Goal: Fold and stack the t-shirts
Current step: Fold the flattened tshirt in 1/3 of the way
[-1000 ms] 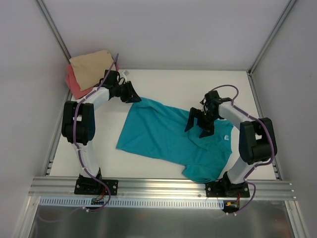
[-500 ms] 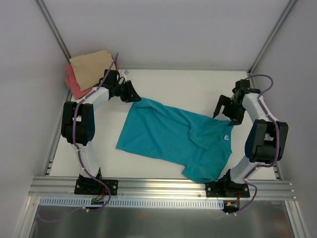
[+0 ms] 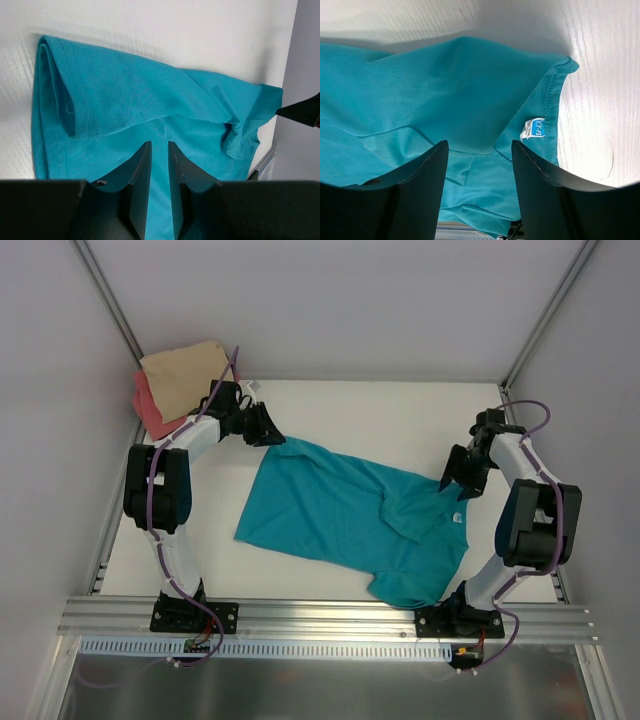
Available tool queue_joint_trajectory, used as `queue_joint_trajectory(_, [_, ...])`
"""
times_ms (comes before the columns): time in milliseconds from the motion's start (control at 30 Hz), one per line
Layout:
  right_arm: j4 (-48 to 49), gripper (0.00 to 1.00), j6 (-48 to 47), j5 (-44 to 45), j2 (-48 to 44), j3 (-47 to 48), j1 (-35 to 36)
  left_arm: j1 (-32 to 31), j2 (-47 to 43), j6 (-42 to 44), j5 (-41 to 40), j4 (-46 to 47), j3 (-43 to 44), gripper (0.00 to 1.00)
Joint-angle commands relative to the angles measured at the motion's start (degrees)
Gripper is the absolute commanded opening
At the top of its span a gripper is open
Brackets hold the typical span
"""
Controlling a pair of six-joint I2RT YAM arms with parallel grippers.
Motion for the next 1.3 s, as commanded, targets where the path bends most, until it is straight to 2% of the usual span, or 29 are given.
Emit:
queue_joint_trajectory(0, [2.0, 0.57, 0.3, -0.3, 0.8, -1.5, -0.7, 0.6, -2.7, 0.2, 1.8, 0.6, 0.8, 0.21])
queue_joint_trajectory(100, [3.4, 0.50, 0.6, -0.2, 2.3, -1.9, -1.0, 0.7, -2.9, 0.3, 1.7, 0.5, 0.6, 0.21])
queue_joint_trajectory(167, [4.0, 0.30, 0.6, 0.0, 3.0, -1.8, -1.3, 0.7, -2.9, 0.3, 1.7, 0.6, 0.6, 0.21])
queue_joint_trajectory(300, [5.1, 0.01, 0.6, 0.7, 5.2, -0.4, -1.7, 0.8, -2.7, 0.3, 1.7, 0.4, 1.0, 0.21])
queue_joint_trajectory(833, [3.2, 0.00, 0.4, 0.9, 17.8, 17.1, -2.4, 1.9, -2.9, 1.1, 1.5, -0.5, 0.9, 0.20])
queue_joint_trajectory(1033, [2.8, 0.01, 0.4, 1.3, 18.7, 17.6, -2.4, 2.7, -2.5, 1.0, 1.6, -0.6, 1.2, 0.21])
queue_joint_trajectory(1100, [2.5, 0.29, 0.2, 2.0, 18.4, 16.6, -2.5, 2.8, -2.1, 0.8, 1.7, -0.5, 1.4, 0.21])
queue_joint_trajectory(1133, [2.6, 0.61, 0.1, 2.6, 18.2, 16.1, -2.5, 2.8, -2.0, 0.8, 1.8, -0.5, 1.5, 0.21])
queue_joint_trajectory(1167, [2.7, 0.99, -0.1, 2.7, 17.8, 15.6, -2.6, 2.8, -1.9, 0.7, 1.8, -0.4, 1.6, 0.21])
queue_joint_trajectory(1267, [2.7, 0.99, 0.2, 2.9, 15.7, 14.0, -2.7, 2.8, -1.4, 0.3, 1.9, -0.3, 2.1, 0.21])
